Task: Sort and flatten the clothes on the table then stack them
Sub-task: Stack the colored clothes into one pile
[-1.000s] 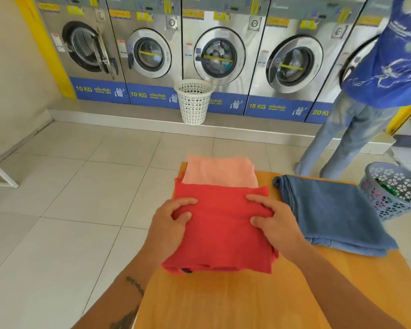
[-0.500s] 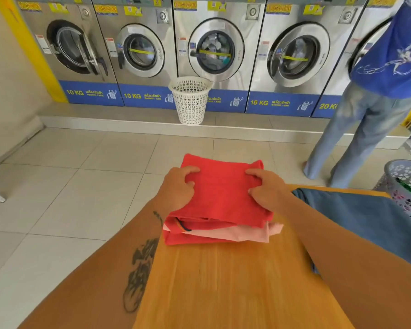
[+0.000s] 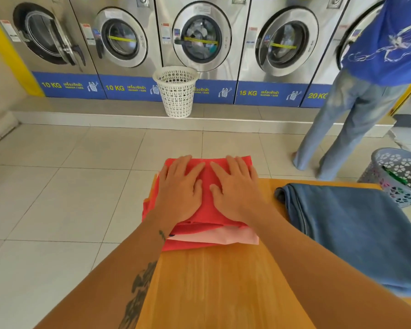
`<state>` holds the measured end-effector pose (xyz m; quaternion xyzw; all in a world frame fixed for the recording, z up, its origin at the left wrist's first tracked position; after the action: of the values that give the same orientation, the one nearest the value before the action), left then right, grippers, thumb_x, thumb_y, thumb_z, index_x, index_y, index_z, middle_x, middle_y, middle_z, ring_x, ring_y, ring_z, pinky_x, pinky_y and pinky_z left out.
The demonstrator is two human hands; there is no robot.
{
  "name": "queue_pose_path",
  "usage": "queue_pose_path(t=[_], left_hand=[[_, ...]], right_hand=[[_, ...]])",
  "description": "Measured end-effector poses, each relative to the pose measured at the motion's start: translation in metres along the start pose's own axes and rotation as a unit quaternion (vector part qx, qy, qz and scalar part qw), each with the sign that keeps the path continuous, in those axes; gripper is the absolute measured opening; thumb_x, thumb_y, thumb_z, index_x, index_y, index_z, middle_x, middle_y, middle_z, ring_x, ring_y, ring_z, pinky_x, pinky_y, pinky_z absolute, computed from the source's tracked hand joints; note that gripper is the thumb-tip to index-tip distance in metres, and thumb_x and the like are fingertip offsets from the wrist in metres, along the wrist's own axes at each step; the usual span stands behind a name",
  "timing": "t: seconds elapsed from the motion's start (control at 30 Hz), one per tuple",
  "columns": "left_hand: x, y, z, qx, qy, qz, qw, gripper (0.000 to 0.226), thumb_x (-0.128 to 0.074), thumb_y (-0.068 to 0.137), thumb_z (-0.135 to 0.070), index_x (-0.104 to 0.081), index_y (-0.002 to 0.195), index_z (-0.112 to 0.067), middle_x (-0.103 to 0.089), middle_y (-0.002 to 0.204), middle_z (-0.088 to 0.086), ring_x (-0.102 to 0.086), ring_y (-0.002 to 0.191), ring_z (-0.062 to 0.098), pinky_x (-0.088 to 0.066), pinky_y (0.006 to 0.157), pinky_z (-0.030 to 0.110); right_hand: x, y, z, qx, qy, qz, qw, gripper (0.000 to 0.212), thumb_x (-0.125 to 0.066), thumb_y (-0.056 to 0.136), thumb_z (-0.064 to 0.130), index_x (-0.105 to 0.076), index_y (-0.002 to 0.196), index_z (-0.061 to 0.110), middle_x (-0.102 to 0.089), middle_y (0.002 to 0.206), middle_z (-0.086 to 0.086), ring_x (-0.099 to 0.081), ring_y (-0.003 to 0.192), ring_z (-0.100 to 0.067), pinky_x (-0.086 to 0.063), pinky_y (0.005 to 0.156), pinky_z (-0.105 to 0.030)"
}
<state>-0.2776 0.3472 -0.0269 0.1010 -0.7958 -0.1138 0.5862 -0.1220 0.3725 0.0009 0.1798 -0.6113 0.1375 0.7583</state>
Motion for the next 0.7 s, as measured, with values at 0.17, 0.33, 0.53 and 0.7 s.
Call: queue_pose_path(t=[0.17, 0.33, 0.53, 0.7], left_hand=[[-0.02, -0.021, 0.007, 0.059, 0.039, 0.056, 0.996, 0.066, -0.006, 0.093, -0.049, -0.025, 0.154, -0.031, -0.027, 0.161, 0.001, -0.018, 0.149, 0.019, -0.011, 0.12, 0.053], [-0.018, -0.025, 0.001, 0.08, 0.031, 0.09, 0.992, 0.066, -0.004, 0.093, -0.05, -0.011, 0.156, -0.034, -0.012, 0.165, 0.0, -0.005, 0.151, 0.019, -0.002, 0.121, 0.052], [-0.02, -0.024, 0.006, 0.083, 0.031, 0.086, 0.992, 0.068, -0.002, 0.091, -0.051, -0.011, 0.156, -0.033, -0.013, 0.165, 0.001, -0.006, 0.151, 0.019, -0.003, 0.121, 0.052], [-0.018, -0.031, 0.006, 0.052, 0.004, 0.073, 0.996, 0.063, -0.011, 0.095, -0.05, -0.016, 0.155, -0.034, -0.016, 0.164, -0.002, -0.007, 0.151, 0.017, -0.003, 0.122, 0.05]], right_hand=[[-0.018, 0.023, -0.035, -0.093, 0.094, 0.17, 0.976, 0.068, -0.024, 0.093, 0.062, -0.008, 0.155, 0.037, -0.014, 0.164, -0.008, -0.017, 0.148, -0.032, -0.019, 0.118, -0.051], [-0.009, 0.022, -0.053, -0.15, 0.221, 0.228, 0.936, 0.065, -0.025, 0.099, 0.053, -0.014, 0.156, 0.026, -0.028, 0.16, -0.008, -0.03, 0.144, -0.031, -0.024, 0.114, -0.043], [-0.001, 0.007, -0.018, -0.061, -0.004, 0.058, 0.996, 0.067, -0.018, 0.094, 0.054, -0.018, 0.154, 0.023, -0.022, 0.161, -0.007, -0.016, 0.148, -0.027, -0.005, 0.116, -0.064], [-0.033, -0.036, -0.03, -0.099, 0.022, 0.069, 0.992, 0.077, -0.011, 0.09, 0.066, 0.004, 0.156, 0.028, -0.004, 0.166, -0.004, -0.005, 0.151, -0.026, -0.004, 0.116, -0.066]])
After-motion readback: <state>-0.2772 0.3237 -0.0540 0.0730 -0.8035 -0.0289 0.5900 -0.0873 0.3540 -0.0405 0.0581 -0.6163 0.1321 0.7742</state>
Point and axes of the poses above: each hand's wrist, its own y-axis towards the middle knuckle, its own x-axis out of the back of the hand, z = x × y, the point moved 2 cm from there along y, towards the middle knuckle
